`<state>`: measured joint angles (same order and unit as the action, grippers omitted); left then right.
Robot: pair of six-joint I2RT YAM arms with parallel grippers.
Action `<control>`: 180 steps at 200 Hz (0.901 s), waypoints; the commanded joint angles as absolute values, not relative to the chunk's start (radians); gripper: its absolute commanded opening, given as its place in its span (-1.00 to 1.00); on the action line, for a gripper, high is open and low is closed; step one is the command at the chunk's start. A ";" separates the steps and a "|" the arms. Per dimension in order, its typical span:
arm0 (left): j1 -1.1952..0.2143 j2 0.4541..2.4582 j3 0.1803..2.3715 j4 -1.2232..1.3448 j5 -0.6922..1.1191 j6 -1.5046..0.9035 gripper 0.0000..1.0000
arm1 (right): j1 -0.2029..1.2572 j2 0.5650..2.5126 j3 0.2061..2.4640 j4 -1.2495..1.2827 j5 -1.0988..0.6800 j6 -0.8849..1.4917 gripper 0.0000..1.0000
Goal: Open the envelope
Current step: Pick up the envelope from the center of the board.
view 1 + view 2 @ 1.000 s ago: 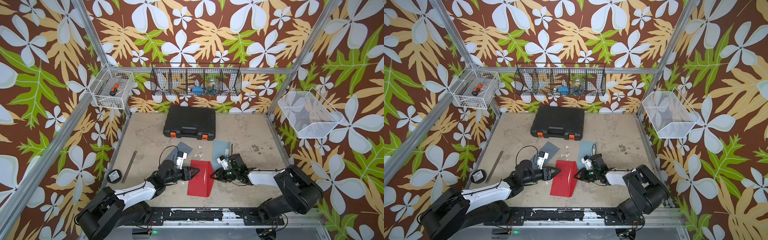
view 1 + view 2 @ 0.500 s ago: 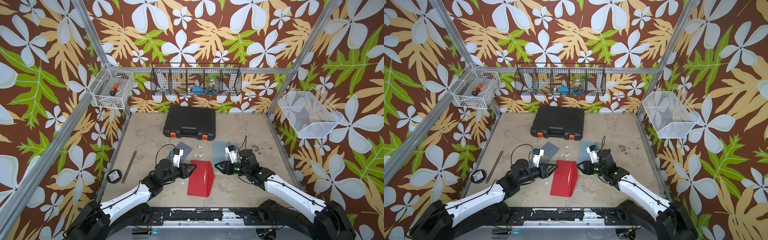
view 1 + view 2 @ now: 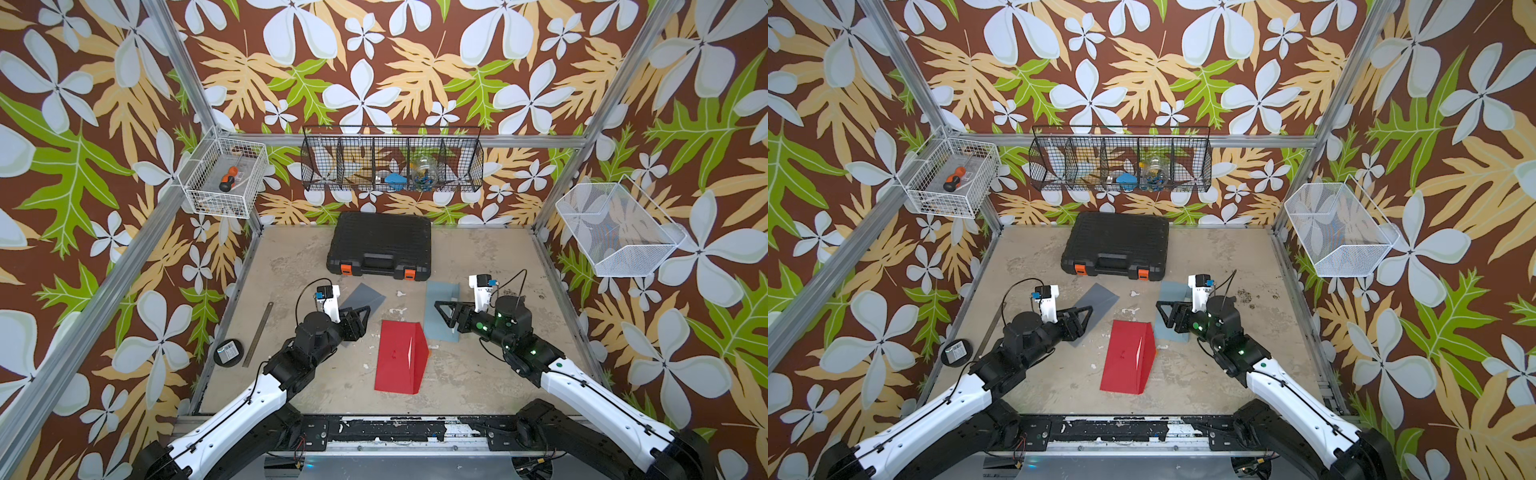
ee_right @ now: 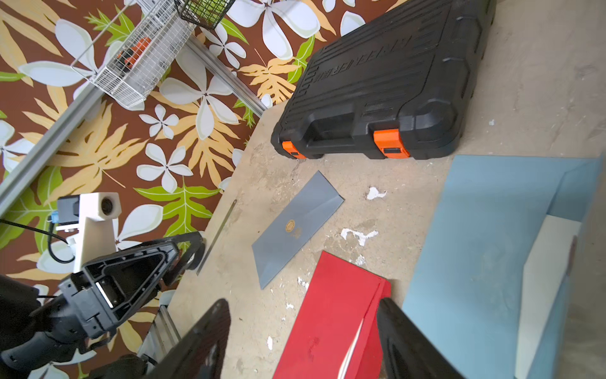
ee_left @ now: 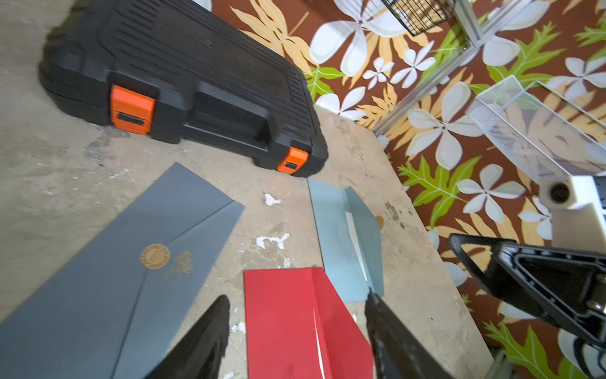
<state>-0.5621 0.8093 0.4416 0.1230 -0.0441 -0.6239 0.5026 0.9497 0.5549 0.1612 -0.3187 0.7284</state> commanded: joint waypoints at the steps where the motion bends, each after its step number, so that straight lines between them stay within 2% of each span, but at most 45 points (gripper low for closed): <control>1: -0.485 0.841 0.480 0.089 -0.004 -0.613 0.49 | 0.504 1.011 0.608 0.215 -0.407 0.732 0.47; 51: -0.292 1.045 0.606 0.142 0.260 -0.654 0.57 | 0.529 1.214 0.715 0.201 -0.484 0.775 0.47; 120: -0.165 1.350 0.767 0.161 0.361 -0.663 0.60 | 0.667 1.518 0.951 0.081 -0.341 0.772 0.51; 180: -0.140 1.690 0.938 -0.027 0.372 -0.397 0.57 | 0.696 1.762 1.055 0.122 -0.393 0.838 0.49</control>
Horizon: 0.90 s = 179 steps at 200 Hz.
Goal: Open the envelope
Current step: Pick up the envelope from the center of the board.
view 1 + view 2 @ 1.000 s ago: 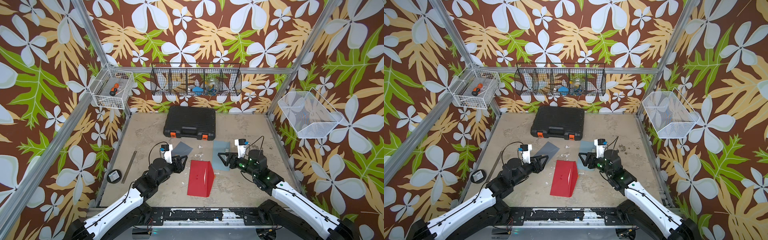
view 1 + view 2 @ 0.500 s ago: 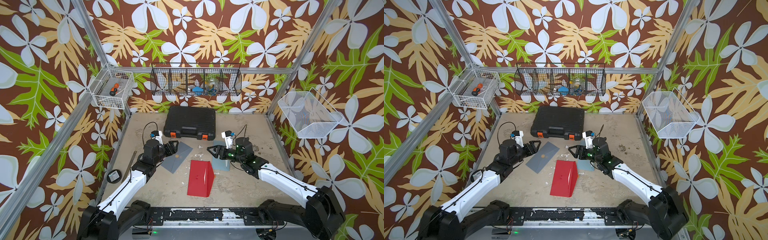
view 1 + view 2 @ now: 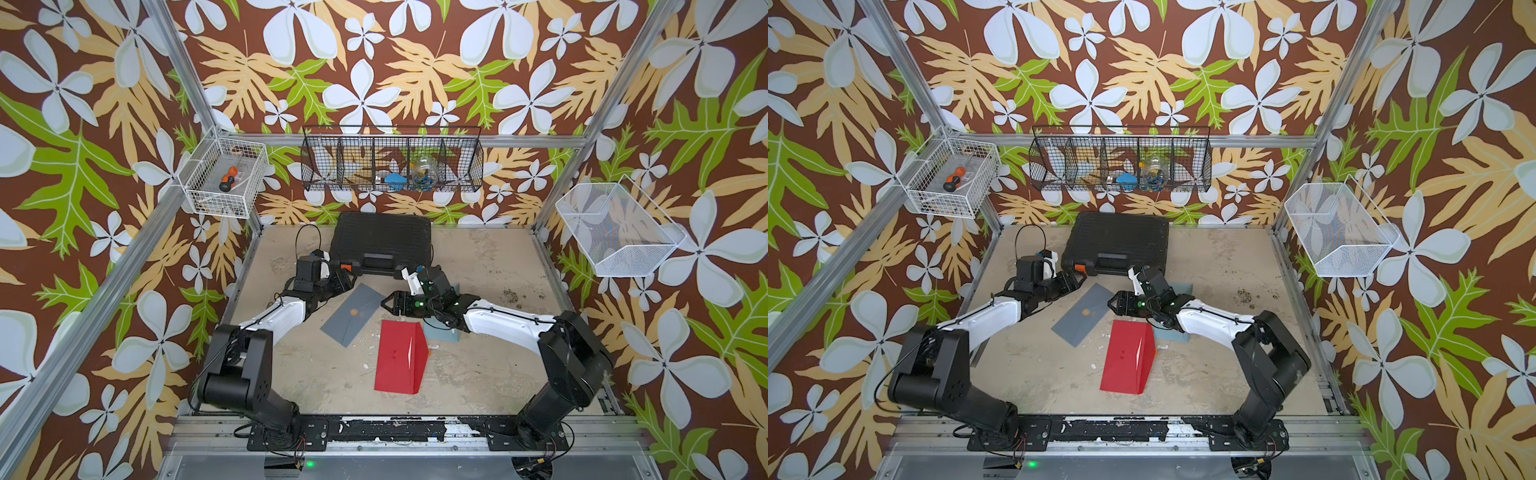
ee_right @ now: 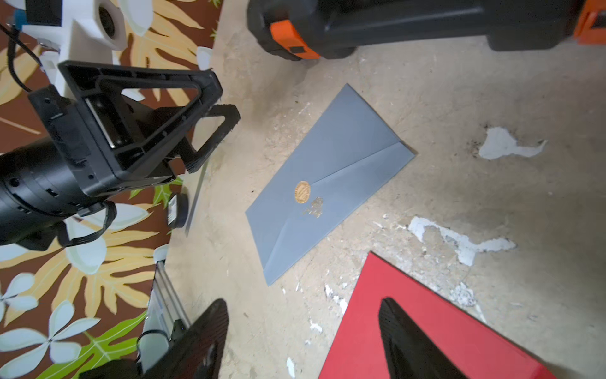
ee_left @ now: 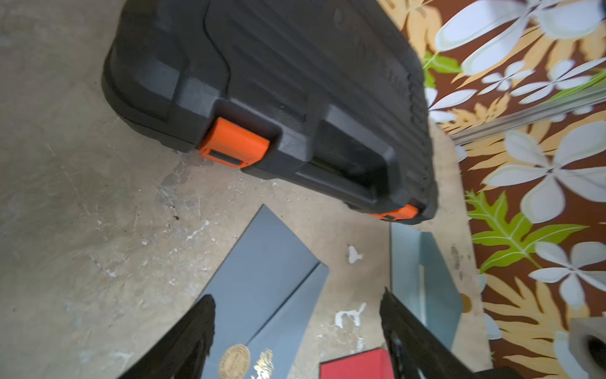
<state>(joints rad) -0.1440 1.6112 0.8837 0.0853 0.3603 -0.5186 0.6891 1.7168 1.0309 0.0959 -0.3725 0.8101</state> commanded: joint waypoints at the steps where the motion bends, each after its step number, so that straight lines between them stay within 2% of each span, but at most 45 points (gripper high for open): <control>1: -0.141 1.692 0.939 -0.028 0.372 -0.397 0.57 | 0.696 1.764 1.057 0.121 -0.393 0.839 0.49; 65: -0.141 1.759 0.968 -0.043 0.344 -0.395 0.58 | 0.702 1.898 1.148 0.094 -0.419 0.826 0.49; 179: -0.141 1.654 0.748 0.091 0.372 -0.523 0.58 | 0.703 2.040 1.267 0.046 -0.395 0.796 0.52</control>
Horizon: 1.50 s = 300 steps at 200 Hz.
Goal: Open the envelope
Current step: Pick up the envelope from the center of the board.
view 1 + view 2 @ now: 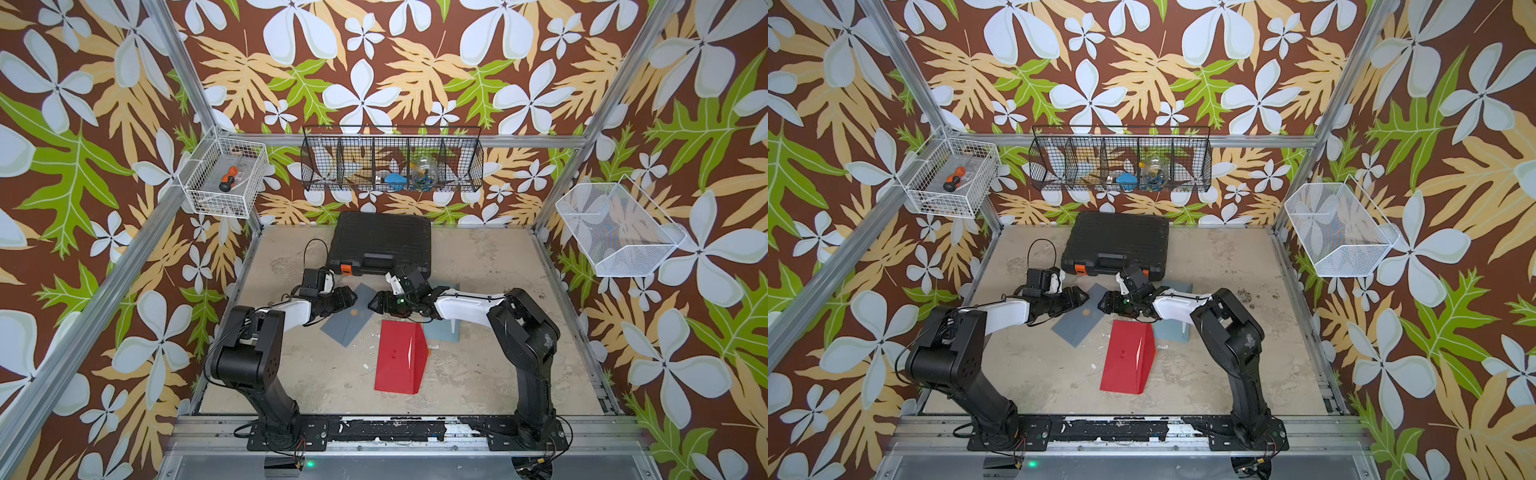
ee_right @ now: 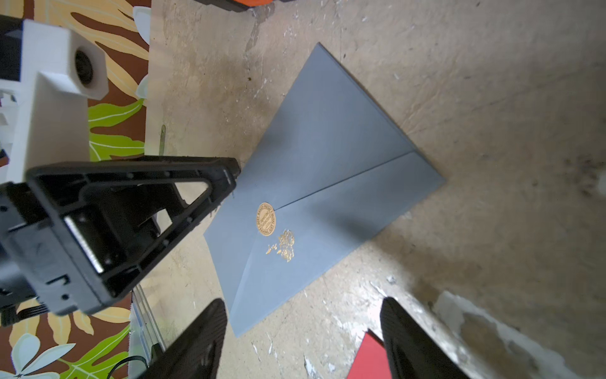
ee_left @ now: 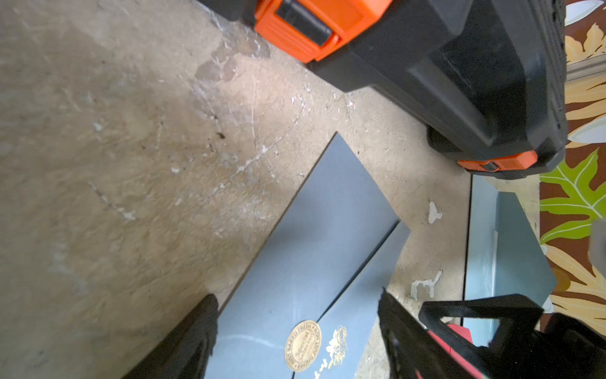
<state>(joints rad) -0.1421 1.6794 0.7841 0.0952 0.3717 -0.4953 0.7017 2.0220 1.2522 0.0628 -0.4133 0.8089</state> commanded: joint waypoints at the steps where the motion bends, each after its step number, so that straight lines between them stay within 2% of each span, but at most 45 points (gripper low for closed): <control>1: -0.141 1.652 0.745 0.092 0.371 -0.523 0.58 | 0.703 2.041 1.268 0.045 -0.394 0.795 0.52; 56: -0.141 1.500 0.553 0.150 0.329 -0.606 0.58 | 0.701 2.104 1.309 0.017 -0.390 0.773 0.54; 93: -0.141 1.368 0.409 0.250 0.382 -0.704 0.57 | 0.702 2.143 1.330 0.011 -0.439 0.743 0.54; 168: -0.149 1.134 0.209 0.264 0.378 -0.806 0.57 | 0.729 2.197 1.358 0.022 -0.545 0.703 0.50; 203: -0.163 1.069 0.278 0.154 0.270 -0.798 0.59 | 0.742 2.197 1.381 -0.020 -0.495 0.670 0.49; 251: -0.153 1.163 0.466 0.092 0.138 -0.724 0.66 | 0.710 2.166 1.429 -0.058 -0.393 0.662 0.52; 300: -0.127 1.350 0.599 0.132 0.214 -0.695 0.64 | 0.694 2.148 1.398 -0.002 -0.395 0.733 0.53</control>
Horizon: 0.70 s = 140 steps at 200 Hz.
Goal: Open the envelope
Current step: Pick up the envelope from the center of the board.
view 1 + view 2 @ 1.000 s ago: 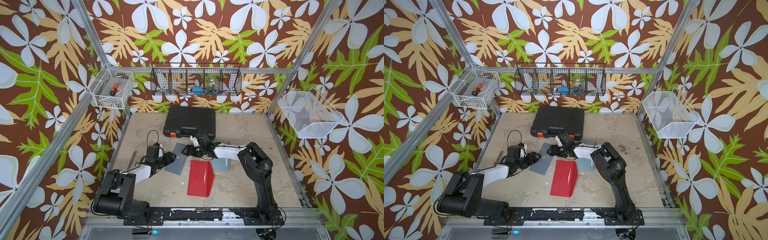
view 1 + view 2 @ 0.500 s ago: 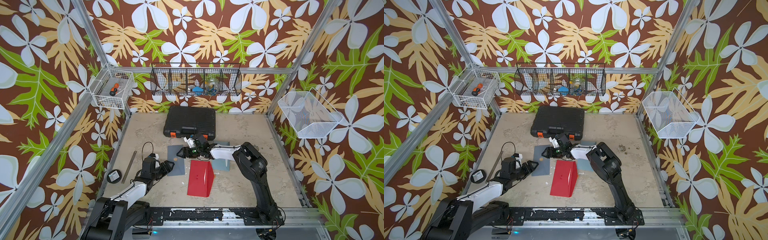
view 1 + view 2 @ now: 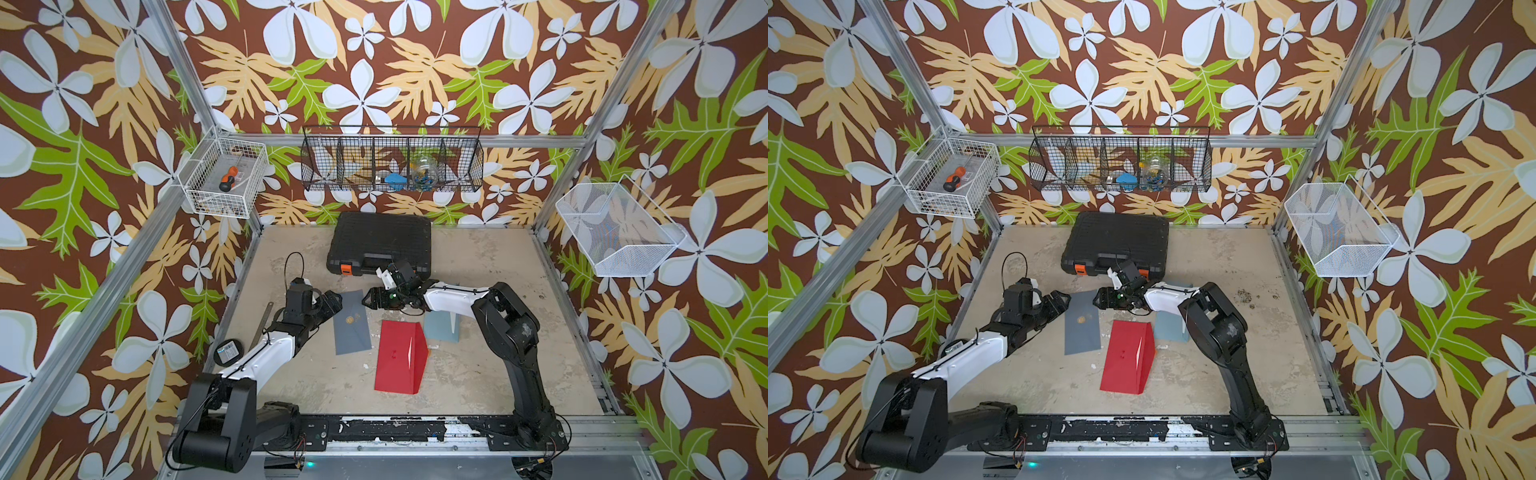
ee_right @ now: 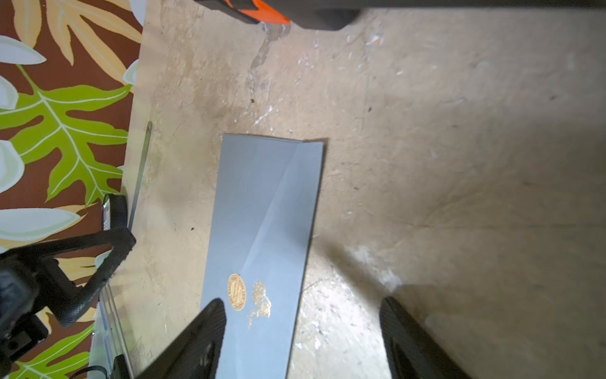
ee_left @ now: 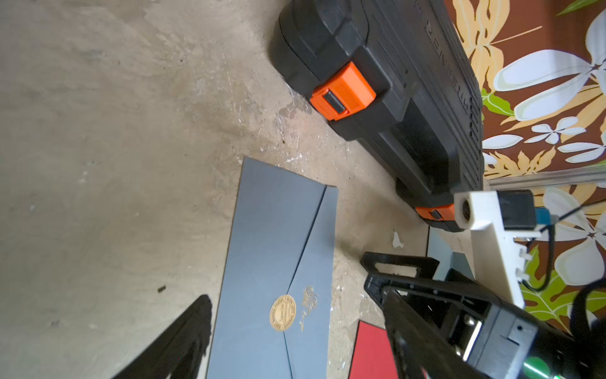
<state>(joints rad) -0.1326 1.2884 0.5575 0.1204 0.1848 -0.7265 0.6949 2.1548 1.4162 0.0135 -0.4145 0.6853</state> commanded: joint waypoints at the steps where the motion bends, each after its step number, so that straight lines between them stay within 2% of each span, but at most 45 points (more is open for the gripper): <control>1: -0.127 1.354 0.602 0.132 0.214 -0.695 0.64 | 0.694 2.148 1.398 -0.001 -0.395 0.735 0.53; 40: -0.114 1.480 0.659 0.144 0.261 -0.669 0.62 | 0.685 2.167 1.403 0.026 -0.426 0.763 0.52; 87: -0.107 1.489 0.600 0.259 0.339 -0.711 0.61 | 0.686 2.240 1.456 0.014 -0.499 0.764 0.47; 140: -0.104 1.540 0.605 0.238 0.278 -0.694 0.61 | 0.692 2.270 1.491 -0.004 -0.477 0.763 0.49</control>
<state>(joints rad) -0.1070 1.5230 0.6025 0.2291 0.3145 -0.7052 0.6865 2.2501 1.4876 0.1200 -0.5198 0.7574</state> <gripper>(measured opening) 0.802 0.741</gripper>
